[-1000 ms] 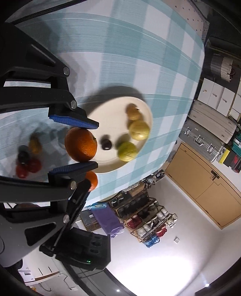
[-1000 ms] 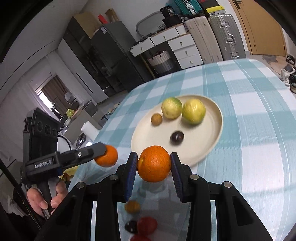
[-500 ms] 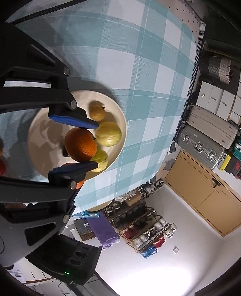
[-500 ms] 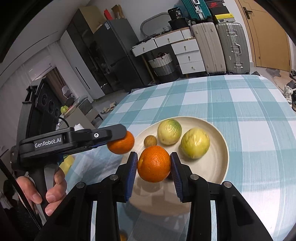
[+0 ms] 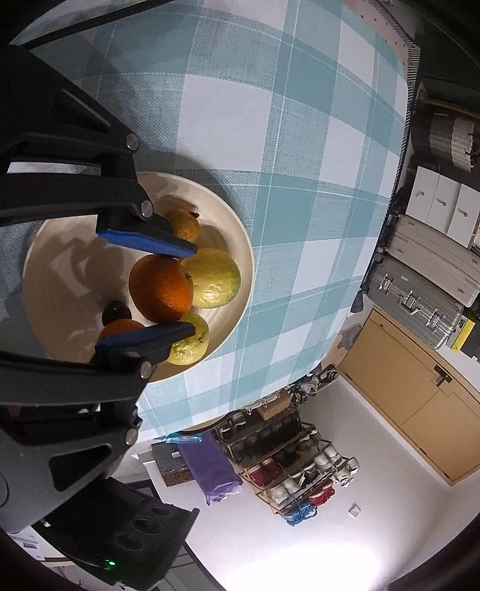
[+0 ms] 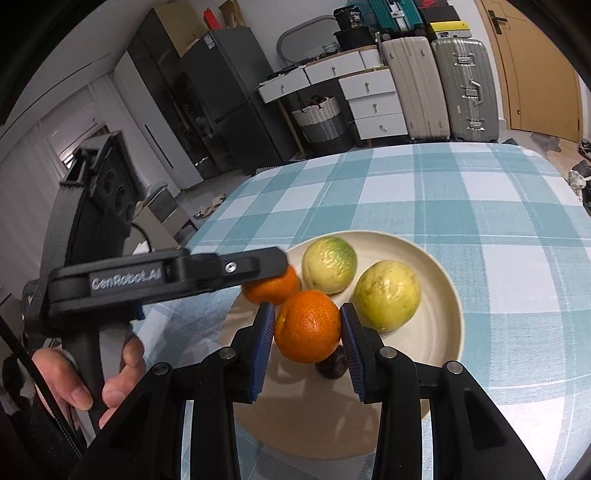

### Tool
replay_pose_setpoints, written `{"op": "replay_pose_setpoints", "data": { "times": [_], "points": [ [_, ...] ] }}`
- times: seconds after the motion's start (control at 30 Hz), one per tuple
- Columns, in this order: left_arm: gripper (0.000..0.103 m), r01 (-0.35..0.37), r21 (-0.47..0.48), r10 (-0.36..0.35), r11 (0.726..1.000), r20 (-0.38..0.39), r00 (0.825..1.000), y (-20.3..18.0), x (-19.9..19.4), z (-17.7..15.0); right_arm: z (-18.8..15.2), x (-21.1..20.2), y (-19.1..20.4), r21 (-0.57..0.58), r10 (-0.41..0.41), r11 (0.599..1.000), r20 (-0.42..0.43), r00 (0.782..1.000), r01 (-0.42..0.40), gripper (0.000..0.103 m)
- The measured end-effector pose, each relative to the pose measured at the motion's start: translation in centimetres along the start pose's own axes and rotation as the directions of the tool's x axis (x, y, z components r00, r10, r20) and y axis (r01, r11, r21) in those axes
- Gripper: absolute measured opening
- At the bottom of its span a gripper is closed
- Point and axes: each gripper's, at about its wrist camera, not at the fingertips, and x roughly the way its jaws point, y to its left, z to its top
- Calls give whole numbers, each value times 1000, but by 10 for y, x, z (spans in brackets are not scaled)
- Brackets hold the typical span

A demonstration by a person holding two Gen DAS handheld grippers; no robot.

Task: Organize fruits
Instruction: 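Carry both oranges to the plate and open both grippers, then move both grippers back toward the remaining tomatoes and small fruit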

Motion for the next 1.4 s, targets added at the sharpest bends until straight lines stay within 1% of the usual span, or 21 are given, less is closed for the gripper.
{"op": "replay_pose_setpoints", "data": {
  "times": [0.23,0.33,0.4,0.47,0.53,0.63,0.73,0.83,1.07,1.13,1.17,1.23,1.27,1.33,1.37,1.4],
  "points": [
    [33,6,6,-6,1000,-12,1000,-1,5,3,3,10,5,-17,-12,1000,-4,1000,12,37],
    [33,9,10,-9,1000,-13,1000,-3,6,5,3,12,7,-30,-34,999,1,999,34,37],
    [34,9,11,-9,1000,-7,1000,-3,6,6,4,10,9,-41,-41,998,12,999,41,41],
    [34,24,4,-24,1000,-2,1000,-3,3,8,2,4,12,-54,-27,998,35,999,29,59],
    [34,34,16,-34,999,-1,999,-6,0,9,0,-6,13,-60,-6,998,70,998,10,67],
    [34,39,41,-39,998,4,999,-13,-7,7,-7,-21,18,-82,-12,996,106,994,21,71],
    [34,47,52,-47,998,4,999,-18,-13,6,-15,-33,18,-77,-6,997,120,993,15,75],
    [39,41,67,-41,997,6,999,-23,-19,3,-23,-44,16,-67,-16,997,126,992,25,75],
    [39,51,59,-52,997,17,999,-28,-39,-12,-33,-67,5,-16,-39,999,157,987,43,76],
    [43,41,60,-43,997,30,999,-31,-49,-20,-34,-74,1,0,-33,999,174,984,33,76],
    [45,39,64,-42,997,38,998,-33,-54,-23,-34,-78,1,5,-21,1000,188,982,20,79],
    [56,30,82,-36,996,63,997,-37,-66,-32,-35,-84,1,9,-24,1000,205,978,22,83],
    [59,15,93,-23,996,77,997,-39,-71,-35,-35,-87,2,7,-26,1000,214,976,25,84],
    [69,-25,116,12,993,113,994,-44,-83,-43,-36,-93,4,4,-27,1000,226,974,27,84],
    [71,-49,123,33,991,129,991,-46,-89,-48,-36,-95,5,5,-24,1000,228,973,23,84],
    [76,-59,126,42,990,135,990,-47,-92,-51,-36,-97,6,4,-18,1000,230,973,18,84]
  ]
}}
